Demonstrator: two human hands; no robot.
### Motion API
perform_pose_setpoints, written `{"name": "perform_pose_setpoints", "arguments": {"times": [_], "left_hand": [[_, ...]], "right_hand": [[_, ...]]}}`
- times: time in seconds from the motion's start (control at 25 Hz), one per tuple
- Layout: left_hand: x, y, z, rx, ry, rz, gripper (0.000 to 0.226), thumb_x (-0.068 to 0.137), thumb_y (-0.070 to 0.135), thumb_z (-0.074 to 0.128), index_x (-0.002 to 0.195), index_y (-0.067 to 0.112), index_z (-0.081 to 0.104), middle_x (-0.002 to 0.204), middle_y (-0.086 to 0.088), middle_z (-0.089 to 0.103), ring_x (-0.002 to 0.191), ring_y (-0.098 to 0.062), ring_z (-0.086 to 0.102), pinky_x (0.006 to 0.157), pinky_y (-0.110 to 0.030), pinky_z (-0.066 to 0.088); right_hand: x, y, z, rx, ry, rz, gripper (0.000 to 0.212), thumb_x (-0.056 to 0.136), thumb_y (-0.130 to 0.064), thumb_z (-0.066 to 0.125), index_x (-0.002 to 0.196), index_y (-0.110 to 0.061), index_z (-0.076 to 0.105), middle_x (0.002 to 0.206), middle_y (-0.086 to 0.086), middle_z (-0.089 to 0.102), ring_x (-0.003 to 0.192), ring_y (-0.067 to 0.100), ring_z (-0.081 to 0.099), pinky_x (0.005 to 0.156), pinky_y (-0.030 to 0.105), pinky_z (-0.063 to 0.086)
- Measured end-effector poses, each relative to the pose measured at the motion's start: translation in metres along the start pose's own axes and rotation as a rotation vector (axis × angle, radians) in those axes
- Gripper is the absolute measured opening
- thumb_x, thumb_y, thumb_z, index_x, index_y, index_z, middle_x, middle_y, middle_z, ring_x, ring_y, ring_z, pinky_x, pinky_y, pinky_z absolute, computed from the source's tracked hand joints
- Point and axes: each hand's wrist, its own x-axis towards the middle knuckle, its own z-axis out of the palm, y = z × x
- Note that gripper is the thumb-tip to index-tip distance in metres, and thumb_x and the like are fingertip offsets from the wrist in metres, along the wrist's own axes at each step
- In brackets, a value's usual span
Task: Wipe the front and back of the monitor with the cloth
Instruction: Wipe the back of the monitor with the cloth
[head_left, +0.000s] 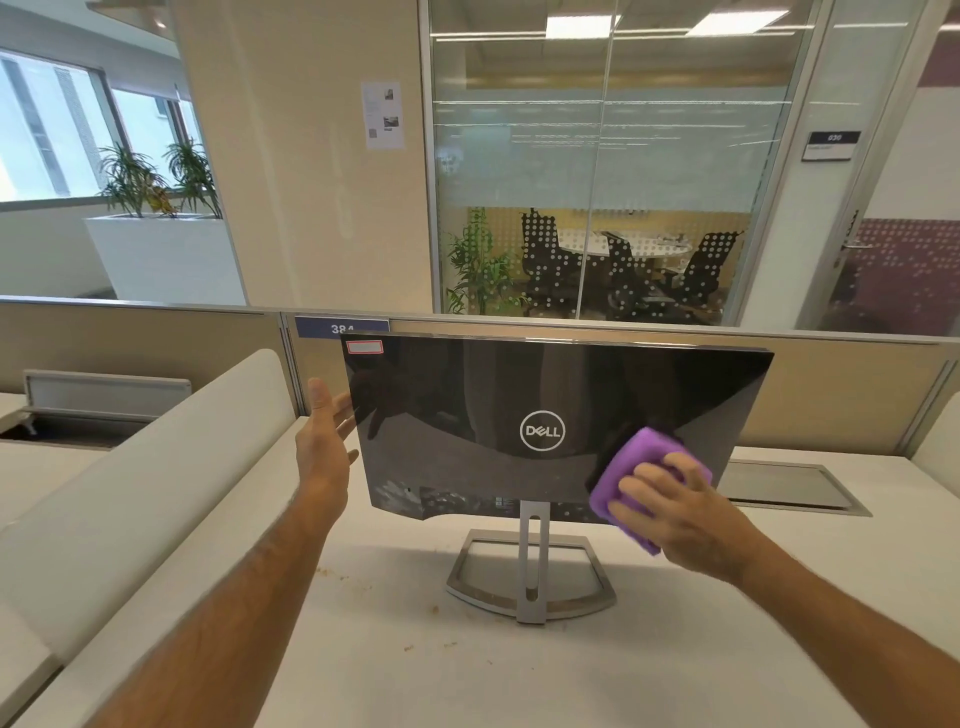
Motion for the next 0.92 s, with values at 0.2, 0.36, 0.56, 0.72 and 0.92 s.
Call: {"name": "perform_pose_setpoints", "arguments": {"times": [0.2,0.36,0.56,0.72,0.92], "left_hand": [[0.0,0.0,-0.002,0.002,-0.011,-0.001,0.067,0.077,0.081,0.025,0.115,0.038,0.059,0.139,0.002,0.057,0.13,-0.027,0.051,0.108,-0.058,0.033],[0.001,0.001,-0.002,-0.003,-0.019,0.001,0.065,0.077,0.081,0.025,0.112,0.039,0.06,0.139,0.002,0.057,0.13,-0.027,0.051,0.108,-0.057,0.034],[0.002,0.001,-0.004,0.003,-0.021,-0.005,0.067,0.076,0.082,0.025,0.112,0.039,0.061,0.138,0.002,0.058,0.129,-0.026,0.051,0.107,-0.057,0.035],[0.001,0.002,-0.004,0.003,-0.034,-0.005,0.064,0.077,0.082,0.025,0.108,0.04,0.061,0.137,0.003,0.059,0.128,-0.026,0.052,0.107,-0.057,0.035],[0.003,0.0,-0.006,0.011,-0.034,-0.006,0.073,0.077,0.082,0.025,0.121,0.035,0.061,0.138,0.002,0.058,0.129,-0.026,0.052,0.108,-0.057,0.035]], "right_hand": [[0.008,0.006,-0.004,-0.004,0.054,0.078,0.067,0.053,-0.022,0.091,0.115,-0.02,0.066,0.115,0.01,0.065,0.106,0.032,0.058,0.094,0.051,0.047],[0.015,-0.006,-0.003,-0.01,-0.001,-0.045,0.07,0.051,-0.023,0.093,0.116,-0.02,0.066,0.115,0.009,0.066,0.105,0.032,0.061,0.092,0.051,0.049],[0.026,0.002,-0.009,-0.049,0.058,-0.009,0.063,0.06,-0.024,0.089,0.117,-0.021,0.064,0.116,0.009,0.065,0.106,0.031,0.06,0.095,0.05,0.048],[0.032,-0.012,-0.005,-0.046,0.057,-0.021,0.064,0.059,-0.022,0.089,0.117,-0.019,0.064,0.116,0.01,0.065,0.106,0.032,0.06,0.095,0.052,0.048],[0.043,-0.002,-0.01,-0.081,0.11,-0.018,0.062,0.066,-0.023,0.085,0.122,-0.019,0.059,0.119,0.01,0.061,0.11,0.032,0.056,0.098,0.051,0.044]]}}
